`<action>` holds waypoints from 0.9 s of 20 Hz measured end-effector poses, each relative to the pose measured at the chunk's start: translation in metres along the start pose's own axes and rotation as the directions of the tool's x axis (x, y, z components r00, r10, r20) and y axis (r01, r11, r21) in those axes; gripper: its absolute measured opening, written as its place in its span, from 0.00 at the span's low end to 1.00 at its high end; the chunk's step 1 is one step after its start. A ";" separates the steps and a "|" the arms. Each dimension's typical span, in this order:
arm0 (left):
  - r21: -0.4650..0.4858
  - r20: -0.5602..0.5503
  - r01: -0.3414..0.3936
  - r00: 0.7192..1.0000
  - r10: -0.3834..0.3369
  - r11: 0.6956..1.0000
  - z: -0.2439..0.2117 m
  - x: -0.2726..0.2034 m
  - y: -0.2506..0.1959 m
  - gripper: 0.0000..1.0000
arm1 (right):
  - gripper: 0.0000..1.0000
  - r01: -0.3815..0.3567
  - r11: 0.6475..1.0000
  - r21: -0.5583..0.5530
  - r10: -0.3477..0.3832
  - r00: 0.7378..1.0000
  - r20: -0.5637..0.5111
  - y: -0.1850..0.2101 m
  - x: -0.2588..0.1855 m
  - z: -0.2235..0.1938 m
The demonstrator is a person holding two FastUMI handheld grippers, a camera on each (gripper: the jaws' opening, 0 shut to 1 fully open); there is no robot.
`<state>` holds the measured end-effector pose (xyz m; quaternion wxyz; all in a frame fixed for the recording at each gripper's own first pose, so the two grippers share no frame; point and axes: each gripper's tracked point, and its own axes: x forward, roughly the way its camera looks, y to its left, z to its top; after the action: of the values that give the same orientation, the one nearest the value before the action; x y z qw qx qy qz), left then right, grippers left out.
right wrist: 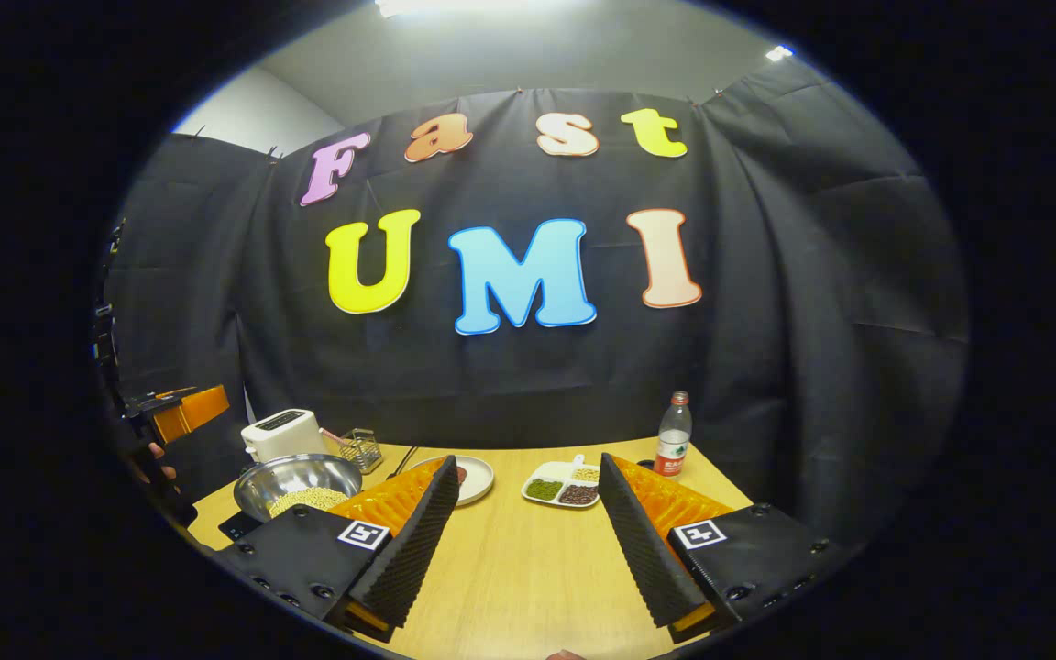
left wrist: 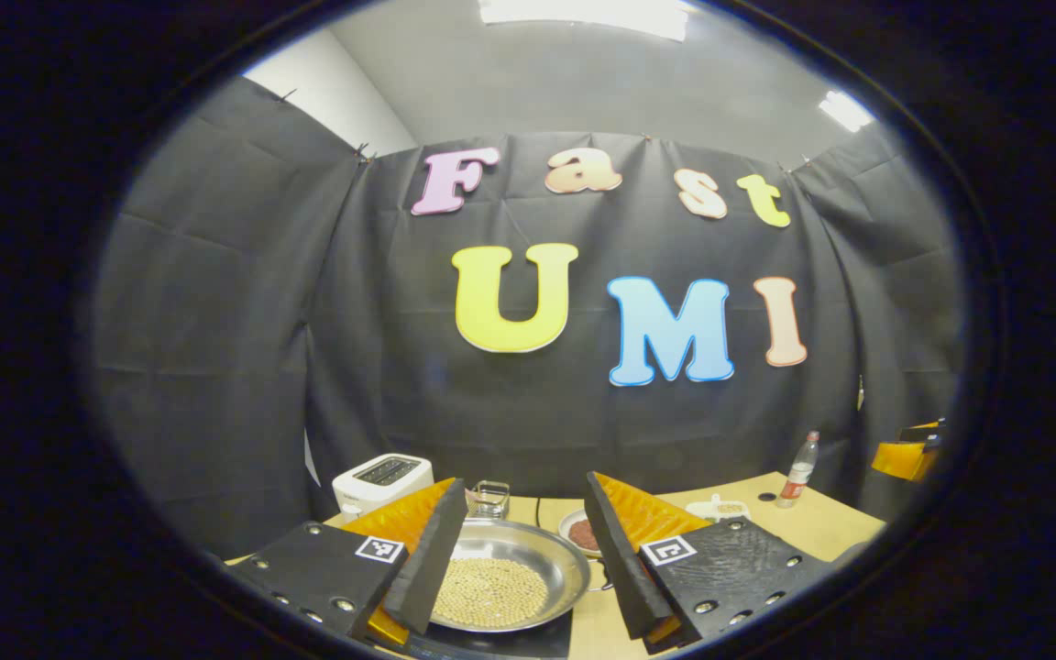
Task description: First push the handle of the pot to place it horizontally, then grasp the pot with both hands and set it on the induction cooktop.
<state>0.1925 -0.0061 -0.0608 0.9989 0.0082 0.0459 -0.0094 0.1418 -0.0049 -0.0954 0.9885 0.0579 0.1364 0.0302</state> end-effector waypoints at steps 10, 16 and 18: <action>0.019 0.049 0.030 0.998 -0.031 0.999 0.035 -0.116 -0.080 0.75 | 0.98 0.038 0.999 -0.030 -0.034 0.992 0.119 -0.069 -0.089 0.029; 0.023 0.074 0.035 0.997 -0.037 0.999 0.054 -0.162 -0.065 0.78 | 0.98 0.082 0.994 -0.069 -0.070 0.983 0.172 -0.056 -0.141 0.036; 0.021 0.082 0.038 0.996 -0.040 0.999 0.057 -0.182 -0.056 0.75 | 0.93 0.085 0.994 -0.074 -0.070 0.980 0.185 -0.046 -0.158 0.034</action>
<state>0.0154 -0.0599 0.0116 0.9994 0.0165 0.0050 -0.0296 0.0010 -0.0657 -0.0268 0.9988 0.0147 0.0462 -0.0081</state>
